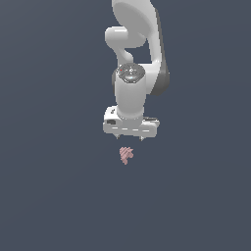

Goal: Pick up the object and move it to a goal position.

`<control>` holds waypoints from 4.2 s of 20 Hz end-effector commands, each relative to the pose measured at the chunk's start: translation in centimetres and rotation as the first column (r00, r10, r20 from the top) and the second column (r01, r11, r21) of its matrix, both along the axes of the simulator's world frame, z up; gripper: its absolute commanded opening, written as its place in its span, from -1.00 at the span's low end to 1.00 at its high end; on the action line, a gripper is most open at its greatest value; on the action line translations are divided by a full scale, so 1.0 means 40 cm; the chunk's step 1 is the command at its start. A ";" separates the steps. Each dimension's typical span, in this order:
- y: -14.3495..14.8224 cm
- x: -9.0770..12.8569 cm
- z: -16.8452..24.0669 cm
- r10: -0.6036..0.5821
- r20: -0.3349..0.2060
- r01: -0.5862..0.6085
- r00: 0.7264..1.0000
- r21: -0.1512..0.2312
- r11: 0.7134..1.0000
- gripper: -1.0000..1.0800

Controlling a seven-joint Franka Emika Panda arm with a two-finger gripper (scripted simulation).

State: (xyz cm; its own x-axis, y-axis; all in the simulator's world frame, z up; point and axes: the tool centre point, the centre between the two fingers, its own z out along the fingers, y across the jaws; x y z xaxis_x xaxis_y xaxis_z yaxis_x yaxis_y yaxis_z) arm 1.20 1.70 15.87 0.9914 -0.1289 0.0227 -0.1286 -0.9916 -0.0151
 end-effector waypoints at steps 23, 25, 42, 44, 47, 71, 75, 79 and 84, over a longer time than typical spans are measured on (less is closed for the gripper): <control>-0.051 0.031 -0.156 -0.516 -0.024 0.516 0.856 -0.010 0.856 0.92; -0.053 0.032 -0.160 -0.529 -0.024 0.529 0.848 -0.011 0.849 0.92; -0.055 0.028 -0.274 -0.539 -0.025 0.539 0.842 -0.012 0.842 0.92; -0.054 0.029 -0.285 -0.539 -0.025 0.539 0.842 -0.012 0.842 0.92; -0.054 0.032 -0.289 -0.539 -0.025 0.539 0.842 -0.012 0.842 0.92; -0.037 0.046 -0.139 -0.541 -0.022 0.541 0.841 -0.011 0.841 -1.00; -0.024 0.054 -0.040 -0.541 -0.022 0.541 0.841 -0.011 0.841 -1.00; -0.009 0.064 0.074 -0.541 -0.022 0.541 0.841 -0.012 0.841 -1.00; 0.010 0.078 0.220 -0.541 -0.022 0.541 0.841 -0.012 0.841 -1.00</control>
